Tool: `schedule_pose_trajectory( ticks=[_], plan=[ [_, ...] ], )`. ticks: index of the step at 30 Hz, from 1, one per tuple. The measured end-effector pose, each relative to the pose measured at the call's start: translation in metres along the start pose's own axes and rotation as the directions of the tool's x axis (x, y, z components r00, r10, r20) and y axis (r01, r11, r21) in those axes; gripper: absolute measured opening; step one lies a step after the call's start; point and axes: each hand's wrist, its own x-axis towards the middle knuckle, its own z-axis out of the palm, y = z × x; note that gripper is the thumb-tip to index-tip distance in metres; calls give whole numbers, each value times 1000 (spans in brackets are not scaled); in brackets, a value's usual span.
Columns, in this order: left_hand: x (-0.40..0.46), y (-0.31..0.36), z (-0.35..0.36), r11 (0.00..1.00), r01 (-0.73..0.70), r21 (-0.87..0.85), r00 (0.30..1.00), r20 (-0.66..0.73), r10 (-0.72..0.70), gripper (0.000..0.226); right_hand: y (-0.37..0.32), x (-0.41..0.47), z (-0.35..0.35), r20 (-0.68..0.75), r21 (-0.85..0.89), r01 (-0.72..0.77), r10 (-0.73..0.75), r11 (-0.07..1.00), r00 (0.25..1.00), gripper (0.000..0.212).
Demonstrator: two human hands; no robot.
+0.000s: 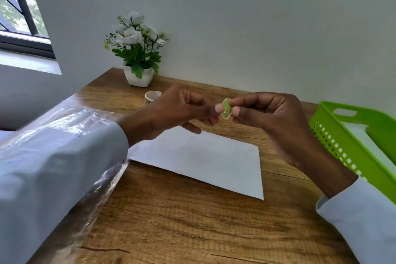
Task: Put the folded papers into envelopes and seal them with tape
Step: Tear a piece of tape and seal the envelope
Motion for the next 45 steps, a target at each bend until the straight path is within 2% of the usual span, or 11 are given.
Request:
schedule_pose_trajectory(
  ticks=[4, 8, 12, 15, 19, 22, 26, 29, 33, 41, 45],
  plan=[
    [1, 6, 13, 999, 9, -52, 1000, 5, -9, 31, 3, -14, -6, -50, 96, -15, 19, 995, 999, 18],
    [4, 9, 19, 997, 19, -72, 1000, 2, -19, 33, 8, -24, -10, -32, 206, -108, 117, 973, 993, 34],
    [8, 12, 28, 995, 28, 92, 998, 50, -33, 25, 12, -30, -17, -11, 173, -222, 227, 960, 974, 49],
    [12, 13, 35, 974, 20, 228, 996, 81, -40, 11, 14, -31, -21, 30, 154, -269, 267, 951, 963, 41],
    [20, 12, 40, 943, 26, 331, 996, 76, -54, 4, 15, -33, -23, 49, 150, -298, 294, 943, 955, 36],
    [24, 10, 39, 935, 27, 354, 993, 94, -64, 6, 20, -33, -21, -33, 83, -283, 287, 955, 957, 22],
    [29, 4, 38, 915, 21, 404, 994, 94, -64, 14, 27, -32, -25, -140, 105, -326, 338, 940, 931, 17],
    [32, -3, 39, 808, -7, 589, 996, 74, -45, 39, 32, -32, -29, -195, 169, -388, 417, 906, 888, 20],
    [35, -10, 45, 673, 1, 739, 970, 164, -181, 64, 39, -34, -29, -192, 196, -469, 503, 861, 843, 22],
    [45, -11, 45, 722, 21, 692, 965, 175, -196, 45, 43, -33, -28, -216, 185, -487, 519, 854, 827, 24],
    [49, -9, 45, 733, 1, 680, 978, 154, -144, 32, 42, -34, -28, -243, 136, -437, 457, 889, 855, 24]
  ],
)
